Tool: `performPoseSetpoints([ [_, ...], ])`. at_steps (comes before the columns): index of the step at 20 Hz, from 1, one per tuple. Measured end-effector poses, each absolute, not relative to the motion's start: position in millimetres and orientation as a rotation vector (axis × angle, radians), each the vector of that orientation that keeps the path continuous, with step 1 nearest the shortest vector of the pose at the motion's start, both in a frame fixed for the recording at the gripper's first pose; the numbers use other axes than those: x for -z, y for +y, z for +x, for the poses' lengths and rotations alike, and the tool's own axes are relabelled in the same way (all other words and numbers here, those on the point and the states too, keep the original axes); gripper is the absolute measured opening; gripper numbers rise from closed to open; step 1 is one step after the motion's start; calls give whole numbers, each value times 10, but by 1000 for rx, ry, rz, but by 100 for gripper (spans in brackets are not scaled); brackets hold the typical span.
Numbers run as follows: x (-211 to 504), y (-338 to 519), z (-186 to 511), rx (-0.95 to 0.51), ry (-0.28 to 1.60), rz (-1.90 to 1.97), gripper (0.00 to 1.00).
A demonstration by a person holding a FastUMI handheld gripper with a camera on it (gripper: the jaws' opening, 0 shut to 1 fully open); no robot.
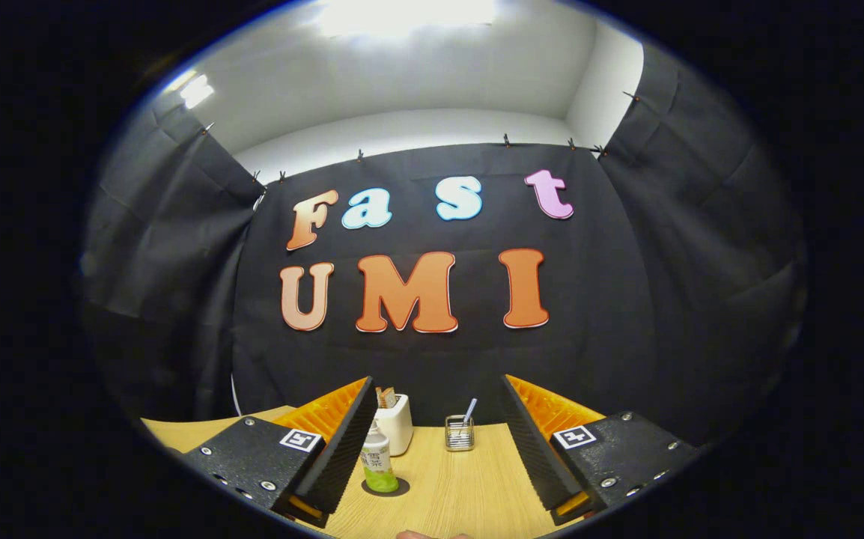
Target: Take the bottle from table, then pour the juice into the cup, finally place the bottle on the coaster
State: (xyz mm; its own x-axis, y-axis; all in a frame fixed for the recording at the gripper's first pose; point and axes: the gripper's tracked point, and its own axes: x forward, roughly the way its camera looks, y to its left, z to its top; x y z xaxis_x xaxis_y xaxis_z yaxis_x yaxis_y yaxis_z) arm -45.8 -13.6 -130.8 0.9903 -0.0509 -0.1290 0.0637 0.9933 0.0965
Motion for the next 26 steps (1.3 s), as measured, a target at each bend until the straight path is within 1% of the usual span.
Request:
performPoseSetpoints([
  [4, 1144, 65, -478, 1, 52, 98, 96],
  [7, 1058, 54, -458, 2, 23, 97, 97],
  [14, 1029, 44, -390, 34, 19, 110, 97],
  [26, 1156, 178, -325, 17, 46, 97, 97],
])
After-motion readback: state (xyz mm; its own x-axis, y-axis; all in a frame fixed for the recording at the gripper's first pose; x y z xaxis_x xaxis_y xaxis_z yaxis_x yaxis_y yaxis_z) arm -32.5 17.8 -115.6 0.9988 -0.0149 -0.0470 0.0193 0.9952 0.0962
